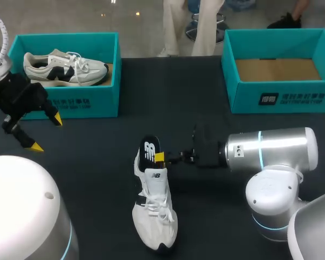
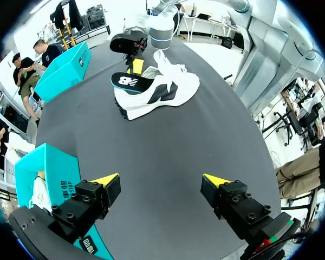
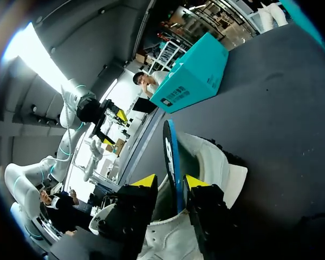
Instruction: Take the shoe out of the shoebox, open the shoe tongue, remove and reinsert the insole, then place the shoe into the shoebox
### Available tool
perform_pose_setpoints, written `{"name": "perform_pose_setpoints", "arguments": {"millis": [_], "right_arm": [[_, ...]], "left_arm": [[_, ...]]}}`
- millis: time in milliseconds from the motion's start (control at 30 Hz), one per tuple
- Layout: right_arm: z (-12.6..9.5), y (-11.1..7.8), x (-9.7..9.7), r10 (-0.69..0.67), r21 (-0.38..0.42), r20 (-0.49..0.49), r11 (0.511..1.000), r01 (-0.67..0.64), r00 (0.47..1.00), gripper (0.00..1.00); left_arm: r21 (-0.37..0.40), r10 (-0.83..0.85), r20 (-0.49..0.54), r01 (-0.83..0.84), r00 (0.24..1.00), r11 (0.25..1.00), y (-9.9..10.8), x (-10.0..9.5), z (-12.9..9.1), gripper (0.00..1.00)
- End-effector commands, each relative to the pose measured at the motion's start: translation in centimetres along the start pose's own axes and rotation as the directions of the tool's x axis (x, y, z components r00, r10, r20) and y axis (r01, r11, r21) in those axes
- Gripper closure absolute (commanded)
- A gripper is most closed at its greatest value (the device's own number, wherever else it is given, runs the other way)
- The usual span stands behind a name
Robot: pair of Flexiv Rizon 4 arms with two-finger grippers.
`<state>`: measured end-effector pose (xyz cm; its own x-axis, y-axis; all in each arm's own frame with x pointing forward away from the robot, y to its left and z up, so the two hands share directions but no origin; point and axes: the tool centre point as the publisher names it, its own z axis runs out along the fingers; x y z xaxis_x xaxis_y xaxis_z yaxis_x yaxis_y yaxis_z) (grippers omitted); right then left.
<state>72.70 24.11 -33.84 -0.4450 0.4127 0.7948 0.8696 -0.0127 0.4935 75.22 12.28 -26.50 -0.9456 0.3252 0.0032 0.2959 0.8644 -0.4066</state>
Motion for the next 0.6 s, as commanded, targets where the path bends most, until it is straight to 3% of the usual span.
{"name": "perform_pose_setpoints", "arguments": {"millis": [33,100,200,333,600], "right_arm": [[0.6,1.4,0.1,-0.004,0.036,0.01,0.999,0.004,1.0,0.7],[0.9,1.5,0.1,-0.005,0.043,0.008,0.999,0.005,1.0,0.73],[0.9,1.6,0.0,-0.007,0.044,0.007,0.999,0.007,1.0,1.0],[0.7,1.4,0.1,-0.009,0.036,0.01,0.999,0.009,1.0,1.0],[1.2,-1.1,0.1,0.028,0.038,-0.001,0.999,-0.028,1.0,1.0]], "left_arm": [[-0.001,0.0,0.0,0.0,1.0,1.0,0.0,0.1,0.0,0.0],[-0.001,0.0,0.0,0.0,1.0,1.0,0.0,0.1,0.0,0.0],[-0.001,0.0,0.0,0.0,1.0,1.0,0.0,0.1,0.0,0.0],[-0.001,0.0,0.0,0.0,1.0,1.0,0.0,0.1,0.0,0.0],[-0.001,0.0,0.0,0.0,1.0,1.0,0.0,0.1,0.0,0.0]]}}
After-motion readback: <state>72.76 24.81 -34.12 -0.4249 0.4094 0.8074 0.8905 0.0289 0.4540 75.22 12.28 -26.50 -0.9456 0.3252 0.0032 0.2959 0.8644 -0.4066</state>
